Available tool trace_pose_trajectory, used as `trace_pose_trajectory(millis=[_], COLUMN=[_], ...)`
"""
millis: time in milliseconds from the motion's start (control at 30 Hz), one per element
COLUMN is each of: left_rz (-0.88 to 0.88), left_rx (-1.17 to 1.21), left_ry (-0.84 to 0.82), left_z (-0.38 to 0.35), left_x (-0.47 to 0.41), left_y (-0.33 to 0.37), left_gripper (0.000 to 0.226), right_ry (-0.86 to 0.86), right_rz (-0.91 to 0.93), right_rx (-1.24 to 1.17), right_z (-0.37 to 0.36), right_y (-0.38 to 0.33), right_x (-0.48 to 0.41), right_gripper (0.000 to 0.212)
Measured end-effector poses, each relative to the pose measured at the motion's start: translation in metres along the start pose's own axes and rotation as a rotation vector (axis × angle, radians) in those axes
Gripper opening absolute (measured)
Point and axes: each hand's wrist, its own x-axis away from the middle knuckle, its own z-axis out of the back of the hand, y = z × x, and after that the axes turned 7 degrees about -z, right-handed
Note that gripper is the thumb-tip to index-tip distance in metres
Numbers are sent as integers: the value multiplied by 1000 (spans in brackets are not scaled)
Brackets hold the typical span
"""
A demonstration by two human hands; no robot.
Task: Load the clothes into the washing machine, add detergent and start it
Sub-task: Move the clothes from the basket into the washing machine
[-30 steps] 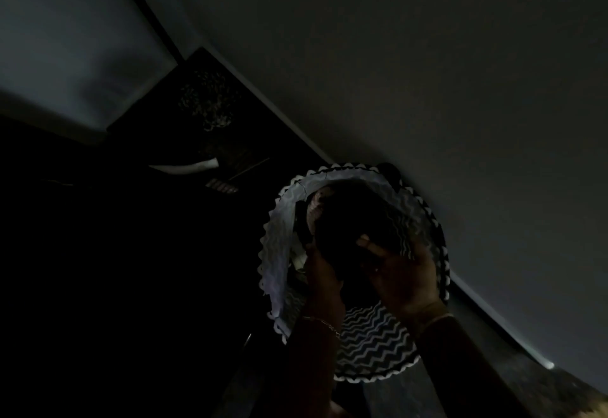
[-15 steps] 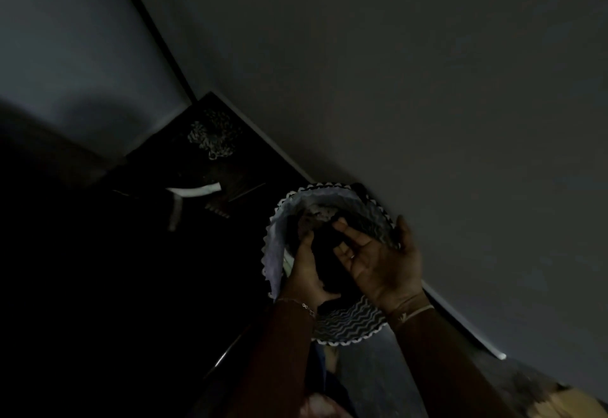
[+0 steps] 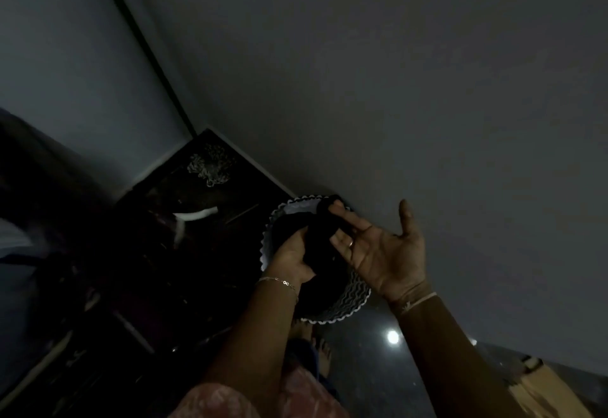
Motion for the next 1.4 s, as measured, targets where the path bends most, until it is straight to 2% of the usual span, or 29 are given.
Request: trace_pose_trajectory(millis=[100, 200, 267, 333, 400, 500, 600, 700, 767, 833, 900, 1000, 1067, 1133, 1167, 1267, 1300, 1400], left_rz=[-44, -62, -129, -202, -267, -387, -529, -658, -748, -839, -934, -1079, -1167, -1228, -1254, -1304, -1313, -1282], left_rx=[-154, -261, -378, -495, -612, -744, -828, -877, -896, -916, -915, -821, -766, -748, -748, -709, -692, -643], left_ry=[79, 104, 92, 63, 27, -54, -112, -137, -152, -162, -184, -234, -262, -298, -310, -314, -312, -281], left_z=[-4, -5, -10, -17, -24, -38, -47, -53, -59, -69, -79, -94, -103, -112, -115, -118, -117, -107], left_x=[27, 51, 75, 96, 114, 147, 172, 190, 204, 220, 235, 260, 279, 296, 303, 318, 321, 325], left_y=[16, 33, 51, 66, 78, 91, 104, 117, 126, 137, 148, 163, 172, 181, 185, 196, 199, 208], left_gripper=[25, 24, 14, 17, 29, 23, 30, 42, 33, 24, 20, 16, 25, 33, 34, 34, 33, 22], right_ry=[85, 140, 147, 224, 265, 256, 331, 344, 369, 429, 490, 648, 566, 373, 292, 168, 152, 130], right_rz=[51, 112, 132, 146, 157, 218, 313, 453, 532, 602, 653, 616, 622, 586, 551, 463, 439, 440], right_rx=[54, 90, 106, 110, 203, 456, 652, 847, 1009, 1164, 1301, 1414, 1305, 1021, 909, 803, 786, 608], right_z=[-6, -13, -17, -25, -33, -61, -78, -93, -108, -126, -139, -151, -168, -179, -184, -203, -210, -225], right_y=[-8, -14, -17, -17, -14, -6, -7, -13, -19, -22, -25, -29, -26, -24, -24, -26, -28, -30], right_x=[11, 22, 29, 33, 32, 35, 31, 28, 26, 28, 25, 21, 33, 34, 34, 35, 34, 34], right_gripper=[81, 56, 47, 26, 36, 59, 60, 74, 82, 103, 135, 155, 157, 134, 116, 54, 44, 40])
